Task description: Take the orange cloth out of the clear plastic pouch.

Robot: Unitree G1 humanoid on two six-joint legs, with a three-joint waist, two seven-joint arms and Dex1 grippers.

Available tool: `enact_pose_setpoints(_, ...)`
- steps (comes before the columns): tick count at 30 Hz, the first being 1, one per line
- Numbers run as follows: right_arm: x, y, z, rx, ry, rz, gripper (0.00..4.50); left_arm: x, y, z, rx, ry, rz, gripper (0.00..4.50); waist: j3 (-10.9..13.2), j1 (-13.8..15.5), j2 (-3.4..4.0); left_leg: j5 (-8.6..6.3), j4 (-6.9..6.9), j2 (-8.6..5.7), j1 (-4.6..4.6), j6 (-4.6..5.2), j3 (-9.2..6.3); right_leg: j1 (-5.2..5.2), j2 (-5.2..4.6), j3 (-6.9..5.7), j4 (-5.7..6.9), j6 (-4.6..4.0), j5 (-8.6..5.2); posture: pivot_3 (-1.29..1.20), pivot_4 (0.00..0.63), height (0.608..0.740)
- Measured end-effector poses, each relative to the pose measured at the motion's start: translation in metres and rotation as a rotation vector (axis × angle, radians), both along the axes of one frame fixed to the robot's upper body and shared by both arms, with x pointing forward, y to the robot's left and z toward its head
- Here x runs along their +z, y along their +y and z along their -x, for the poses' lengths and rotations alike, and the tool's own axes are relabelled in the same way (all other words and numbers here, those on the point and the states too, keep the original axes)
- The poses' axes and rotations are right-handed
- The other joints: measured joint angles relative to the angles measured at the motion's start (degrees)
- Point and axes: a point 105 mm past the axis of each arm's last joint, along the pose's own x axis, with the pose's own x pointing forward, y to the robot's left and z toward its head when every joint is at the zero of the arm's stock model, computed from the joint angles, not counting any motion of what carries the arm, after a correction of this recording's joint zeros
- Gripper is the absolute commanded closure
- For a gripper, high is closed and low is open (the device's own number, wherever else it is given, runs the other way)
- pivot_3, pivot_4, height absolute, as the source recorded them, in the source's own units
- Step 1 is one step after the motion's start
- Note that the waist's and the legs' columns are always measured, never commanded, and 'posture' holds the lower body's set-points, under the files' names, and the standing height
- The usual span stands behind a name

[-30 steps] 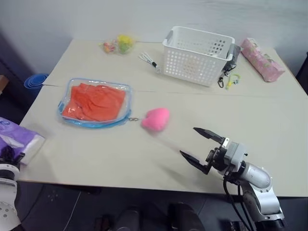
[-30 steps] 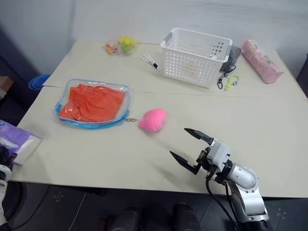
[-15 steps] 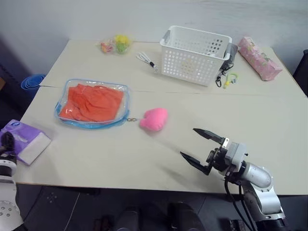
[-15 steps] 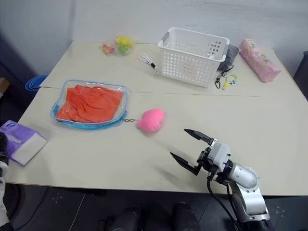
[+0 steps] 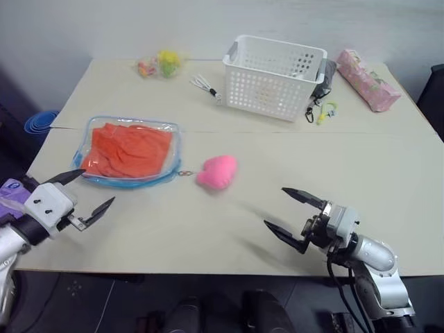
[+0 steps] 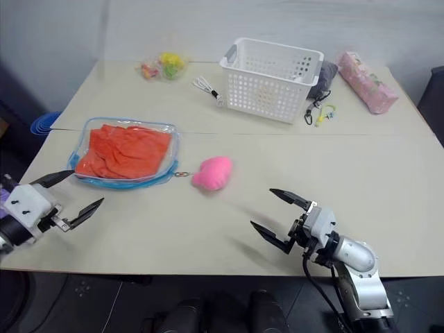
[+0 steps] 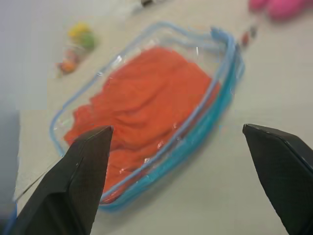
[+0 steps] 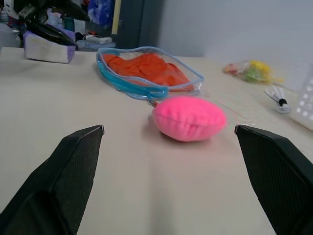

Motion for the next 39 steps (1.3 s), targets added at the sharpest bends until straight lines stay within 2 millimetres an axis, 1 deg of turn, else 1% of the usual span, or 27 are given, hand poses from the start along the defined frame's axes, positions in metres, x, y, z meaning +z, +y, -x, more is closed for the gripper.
enact_pose_setpoints(1, -0.001, -0.003, 0.001, -0.01, 0.006, 0.003, 0.0, -0.001, 0.006, -0.009, -0.018, 0.017, -0.069, 0.03, 0.0, 0.1, 0.0, 0.02, -0.05, -0.01, 0.01, -0.02, -0.03, -0.02, -0.01, -0.06, 0.06, 0.01, 0.0, 0.0, 0.15, 0.74)
enact_pose_setpoints(3, -0.001, -0.004, 0.001, -0.01, 0.008, 0.003, 0.0, 0.003, 0.021, -0.026, -0.029, 0.038, -0.198, 0.03, 0.0, 0.3, 0.0, 0.06, -0.09, 0.01, -0.09, -0.1, -0.08, -0.14, 0.02, -0.16, 0.07, 0.02, 0.01, 0.0, 0.15, 0.74)
enact_pose_setpoints(5, 0.0, -0.005, 0.002, -0.015, 0.007, 0.002, 0.0, 0.006, 0.024, -0.041, -0.049, 0.046, -0.274, 0.03, 0.0, 0.4, 0.01, 0.03, -0.05, -0.03, -0.11, -0.05, -0.04, -0.13, 0.0, -0.18, 0.09, 0.09, 0.05, 0.0, 0.15, 0.74)
enact_pose_setpoints(6, 0.0, -0.006, 0.001, -0.022, 0.008, 0.001, 0.0, 0.005, 0.025, -0.05, -0.056, 0.06, -0.312, 0.03, 0.0, 0.4, 0.01, 0.02, -0.01, -0.07, -0.1, -0.02, -0.02, -0.13, -0.01, -0.22, 0.13, 0.14, 0.07, 0.0, 0.15, 0.74)
enact_pose_setpoints(7, 0.0, -0.005, 0.001, -0.023, 0.004, -0.002, 0.0, 0.002, 0.028, -0.054, -0.047, 0.076, -0.335, 0.03, 0.0, 0.4, 0.01, -0.01, 0.05, -0.08, -0.15, 0.03, -0.01, -0.14, 0.0, -0.25, 0.15, 0.15, 0.08, 0.0, 0.15, 0.74)
enact_pose_setpoints(10, -0.001, -0.009, 0.002, -0.051, 0.011, -0.01, 0.0, -0.012, 0.032, -0.073, -0.027, 0.148, -0.39, 0.03, 0.0, 0.3, -0.03, -0.12, 0.18, -0.2, -0.22, 0.21, 0.08, -0.26, -0.02, -0.28, 0.55, 0.2, 0.11, 0.0, 0.15, 0.74)
enact_pose_setpoints(13, -0.003, -0.01, 0.003, -0.076, 0.015, -0.016, 0.0, -0.012, 0.028, -0.087, -0.025, 0.166, -0.402, 0.65, 0.0, 0.4, -0.05, -0.22, 0.43, -0.28, -0.3, 0.34, 0.13, -0.4, -0.08, -0.35, 0.86, 0.21, 0.11, 0.0, 0.15, 0.74)
enact_pose_setpoints(15, -0.003, -0.01, 0.003, -0.089, 0.008, -0.018, 0.0, -0.016, 0.023, -0.094, -0.022, 0.174, -0.377, 1.23, 0.0, 0.5, -0.05, -0.24, 0.6, -0.32, -0.3, 0.38, 0.21, -0.37, -0.11, -0.37, 0.93, 0.23, 0.12, 0.0, 0.15, 0.74)
enact_pose_setpoints(16, -0.002, -0.011, 0.004, -0.095, 0.002, -0.017, 0.0, -0.018, 0.02, -0.098, -0.024, 0.177, -0.354, 1.59, 0.0, 0.6, -0.05, -0.23, 0.71, -0.32, -0.3, 0.39, 0.18, -0.29, -0.12, -0.36, 0.93, 0.28, 0.14, 0.0, 0.15, 0.74)
enact_pose_setpoints(18, 0.0, -0.013, 0.006, -0.108, -0.011, -0.018, 0.0, -0.023, 0.014, -0.101, -0.035, 0.186, -0.323, 2.23, 0.0, 0.8, -0.06, -0.2, 0.81, -0.31, -0.29, 0.42, 0.12, -0.13, -0.15, -0.26, 0.85, 0.37, 0.19, 0.0, 0.15, 0.74)
enact_pose_setpoints(20, -0.002, -0.017, 0.009, -0.126, -0.005, -0.013, 0.0, -0.028, 0.002, -0.104, -0.074, 0.198, -0.278, 2.85, 0.0, 1.4, -0.06, -0.19, 0.83, -0.31, -0.24, 0.42, 0.09, -0.07, -0.16, -0.22, 0.73, 0.4, 0.21, 0.0, 0.15, 0.74)
enact_pose_setpoints(22, -0.003, -0.026, 0.014, -0.152, 0.002, 0.006, 0.0, -0.033, -0.013, -0.105, -0.132, 0.21, -0.228, 3.51, 0.0, 1.8, -0.06, -0.17, 0.85, -0.31, -0.23, 0.38, 0.09, -0.08, -0.16, -0.2, 0.7, 0.4, 0.21, 0.0, 0.15, 0.74)
enact_pose_setpoints(25, 0.001, -0.038, 0.025, -0.172, 0.0, 0.054, 0.0, -0.038, -0.026, -0.104, -0.205, 0.216, -0.234, 4.43, 0.0, 1.8, -0.06, -0.15, 0.82, -0.29, -0.21, 0.35, 0.09, -0.08, -0.14, -0.19, 0.69, 0.4, 0.21, 0.0, 0.15, 0.74)
enact_pose_setpoints(27, 0.002, -0.047, 0.034, -0.187, 0.003, 0.09, 0.0, -0.039, -0.05, -0.109, -0.276, 0.192, -0.211, 4.48, 0.0, 2.1, -0.05, -0.16, 0.85, -0.32, -0.22, 0.36, 0.05, -0.03, -0.17, -0.22, 0.68, 0.41, 0.21, 0.0, 0.15, 0.74)
enact_pose_setpoints(30, 0.006, -0.053, 0.047, -0.179, 0.007, 0.138, 0.0, -0.044, -0.106, -0.111, -0.439, 0.168, -0.169, 4.48, 0.0, 2.7, -0.05, -0.19, 0.89, -0.34, -0.21, 0.44, 0.02, 0.12, -0.18, -0.21, 0.65, 0.49, 0.26, 0.0, 0.15, 0.74)
enact_pose_setpoints(32, 0.008, -0.054, 0.053, -0.173, 0.009, 0.146, 0.0, -0.047, -0.136, -0.108, -0.527, 0.167, -0.153, 4.48, 0.0, 2.5, -0.09, -0.19, 0.89, -0.33, -0.21, 0.44, 0.04, 0.15, -0.15, -0.17, 0.56, 0.56, 0.3, 0.0, 0.15, 0.74)
enact_pose_setpoints(33, 0.008, -0.057, 0.056, -0.186, 0.016, 0.156, 0.0, -0.05, -0.158, -0.105, -0.581, 0.172, -0.136, 4.48, 0.0, 2.5, -0.08, -0.19, 0.88, -0.34, -0.22, 0.45, 0.04, 0.17, -0.16, -0.16, 0.54, 0.58, 0.31, 0.0, 0.15, 0.74)
enact_pose_setpoints(34, 0.007, -0.062, 0.06, -0.212, 0.029, 0.163, 0.0, -0.053, -0.185, -0.1, -0.64, 0.178, -0.107, 4.48, -0.1, 2.6, 0.0, -0.21, 0.88, -0.36, -0.22, 0.48, 0.03, 0.19, -0.17, -0.16, 0.54, 0.6, 0.31, 0.0, 0.15, 0.74)
enact_pose_setpoints(37, 0.008, -0.072, 0.063, -0.262, 0.047, 0.175, 0.0, -0.062, -0.247, -0.083, -0.758, 0.21, -0.017, 4.48, -0.1, 3.0, -0.03, -0.23, 0.96, -0.36, -0.22, 0.53, 0.07, 0.23, -0.12, -0.07, 0.45, 0.64, 0.34, 0.0, 0.15, 0.74)
enact_pose_setpoints(39, 0.011, -0.074, 0.064, -0.276, 0.036, 0.179, 0.0, -0.065, -0.271, -0.073, -0.793, 0.242, -0.004, 4.48, -0.1, 2.8, -0.04, -0.22, 0.96, -0.32, -0.19, 0.5, 0.14, 0.21, -0.06, 0.01, 0.42, 0.64, 0.34, 0.0, 0.15, 0.74)
